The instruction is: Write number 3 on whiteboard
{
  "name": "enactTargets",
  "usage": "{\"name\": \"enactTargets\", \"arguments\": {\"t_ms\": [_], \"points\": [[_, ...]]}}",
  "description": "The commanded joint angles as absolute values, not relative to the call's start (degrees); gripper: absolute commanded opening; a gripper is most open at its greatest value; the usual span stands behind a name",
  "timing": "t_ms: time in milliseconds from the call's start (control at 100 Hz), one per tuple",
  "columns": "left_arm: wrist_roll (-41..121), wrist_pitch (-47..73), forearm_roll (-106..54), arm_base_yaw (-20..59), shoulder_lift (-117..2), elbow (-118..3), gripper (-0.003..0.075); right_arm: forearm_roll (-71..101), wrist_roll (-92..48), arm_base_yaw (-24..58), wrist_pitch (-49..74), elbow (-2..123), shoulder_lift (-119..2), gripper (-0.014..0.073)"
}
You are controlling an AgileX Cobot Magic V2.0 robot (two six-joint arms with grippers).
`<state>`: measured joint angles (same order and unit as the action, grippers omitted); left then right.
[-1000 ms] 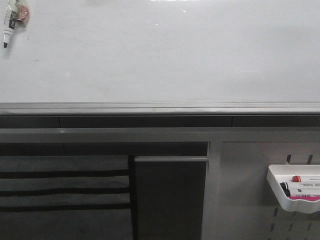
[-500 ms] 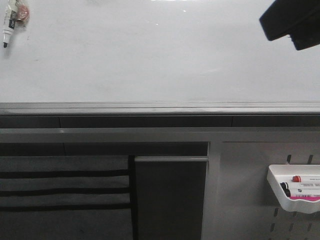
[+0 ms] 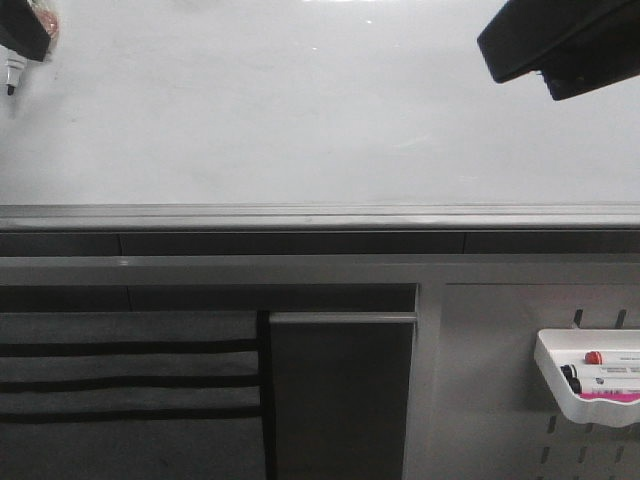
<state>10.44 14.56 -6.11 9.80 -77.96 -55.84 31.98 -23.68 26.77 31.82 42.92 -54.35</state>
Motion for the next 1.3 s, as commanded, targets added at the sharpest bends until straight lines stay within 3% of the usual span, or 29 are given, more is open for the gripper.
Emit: {"name": "enactTargets", "arguments": {"t_ms": [0, 520, 620, 790, 900, 1080, 1291], "points": [[10.50, 10.28, -6.22, 9.48, -78.63, -59.32, 0.0494, 33.47, -24.36, 26.90, 28.57, 44.92, -53.93, 0.0347], [10.50, 8.00, -6.22, 9.35, -83.55, -61.68, 0.0482, 33.47, -24.36, 26.90, 28.57, 44.92, -53.93, 0.0347], [10.50, 8.92, -6.22, 9.35, -83.55, -61.68, 0.0368, 33.47, -24.36, 26.90, 28.57, 44.92, -53.93, 0.0347], [10.50, 9.55, -6.22, 9.35, -83.33, -61.68, 0.0100, 33.47, -24.36, 26.90, 28.57, 44.92, -53.93, 0.0346], [10.50, 10.85, -6.22, 9.35, -82.26, -61.68, -0.0013, 33.47, -24.36, 26.90, 28.57, 44.92, -53.93, 0.0347], [10.74, 15.56, -3.54, 9.35, -77.65, -61.68, -0.0020, 33.47, -24.36, 26.90, 29.57, 45.48, -53.81, 0.0347], [17.41, 31.90, -1.53, 9.45, -68.60, -61.68, -0.0020, 32.64, -24.36, 26.90, 36.36, 49.11, -53.81, 0.0347]]}}
